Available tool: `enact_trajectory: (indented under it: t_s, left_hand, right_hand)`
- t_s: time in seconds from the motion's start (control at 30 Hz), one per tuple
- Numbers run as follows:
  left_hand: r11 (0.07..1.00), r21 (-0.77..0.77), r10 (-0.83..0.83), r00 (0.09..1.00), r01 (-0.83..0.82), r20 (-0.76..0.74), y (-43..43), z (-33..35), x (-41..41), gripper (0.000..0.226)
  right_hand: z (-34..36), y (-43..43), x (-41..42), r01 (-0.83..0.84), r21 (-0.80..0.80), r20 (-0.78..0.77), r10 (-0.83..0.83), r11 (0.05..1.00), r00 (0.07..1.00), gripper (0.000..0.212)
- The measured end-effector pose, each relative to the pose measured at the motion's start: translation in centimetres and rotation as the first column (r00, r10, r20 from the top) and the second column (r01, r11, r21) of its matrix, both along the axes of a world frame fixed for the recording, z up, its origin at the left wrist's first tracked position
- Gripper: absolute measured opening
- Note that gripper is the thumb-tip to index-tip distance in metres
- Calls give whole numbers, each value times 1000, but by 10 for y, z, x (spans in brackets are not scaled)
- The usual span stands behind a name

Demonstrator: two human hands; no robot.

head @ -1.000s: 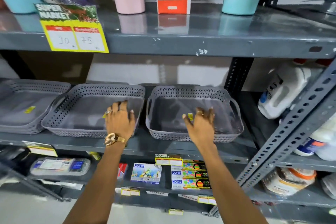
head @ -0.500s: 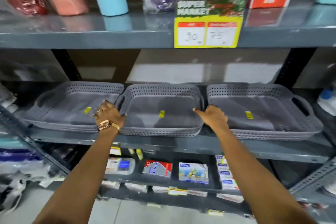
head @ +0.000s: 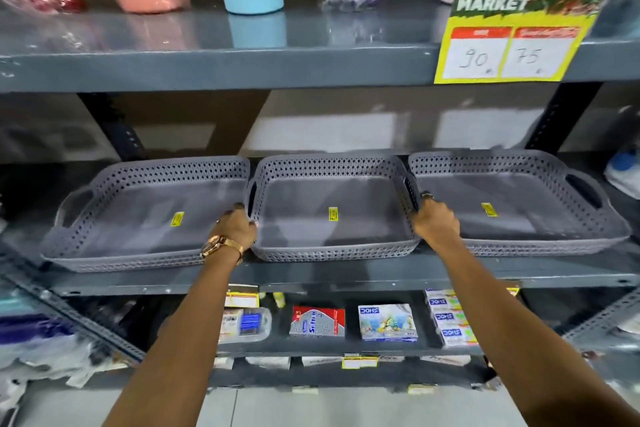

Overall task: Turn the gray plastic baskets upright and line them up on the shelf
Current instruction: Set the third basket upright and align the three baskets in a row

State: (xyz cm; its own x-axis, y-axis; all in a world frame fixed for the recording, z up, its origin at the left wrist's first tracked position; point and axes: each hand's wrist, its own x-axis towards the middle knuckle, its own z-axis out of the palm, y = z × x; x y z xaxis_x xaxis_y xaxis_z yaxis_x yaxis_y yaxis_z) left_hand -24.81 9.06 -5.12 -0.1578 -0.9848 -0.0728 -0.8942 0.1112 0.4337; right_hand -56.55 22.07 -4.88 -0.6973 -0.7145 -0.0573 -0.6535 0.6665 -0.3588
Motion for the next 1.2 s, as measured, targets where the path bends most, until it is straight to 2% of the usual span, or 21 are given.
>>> enact_trajectory:
  t_s: [0.1, 0.27, 0.47, 0.57, 0.7, 0.87, 1.07, 1.2]
  left_hand:
    - [1000, 29, 3, 999, -2, -34, -12, 3, -5, 34]
    - [995, 96, 24, 999, -21, -24, -29, 16, -17, 38]
    - [995, 96, -6, 999, 2, 41, -32, 21, -18, 36]
    - [995, 98, -24, 997, 16, 74, -23, 21, -17, 46]
    - [996, 76, -55, 995, 49, 89, -7, 18, -7, 50]
    - [995, 52, -89, 995, 86, 45, 15, 12, 7, 34]
    - [996, 35, -90, 992, 87, 86, 31, 9, 17, 43]
    - [996, 21, -88, 992, 86, 91, 32, 8, 18, 40]
  right_hand:
    - [2, -10, -5, -18, -59, 50, 21, 998, 999, 30]
    - [9, -29, -10, -5, -60, 88, 10, 998, 996, 28]
    - [10, -32, -12, 11, 41, 10, -12, 999, 1000, 28]
    - [7, -24, -8, 31, 74, -33, -28, 997, 999, 30]
    - [1, -7, -3, 57, 64, -60, -53, 996, 997, 31]
    - [-3, 12, 4, 45, 71, -75, -40, 996, 996, 30]
    - [-3, 21, 6, 19, 58, -86, -14, 998, 996, 28]
    - [-4, 21, 10, 39, 45, -81, -36, 998, 996, 28]
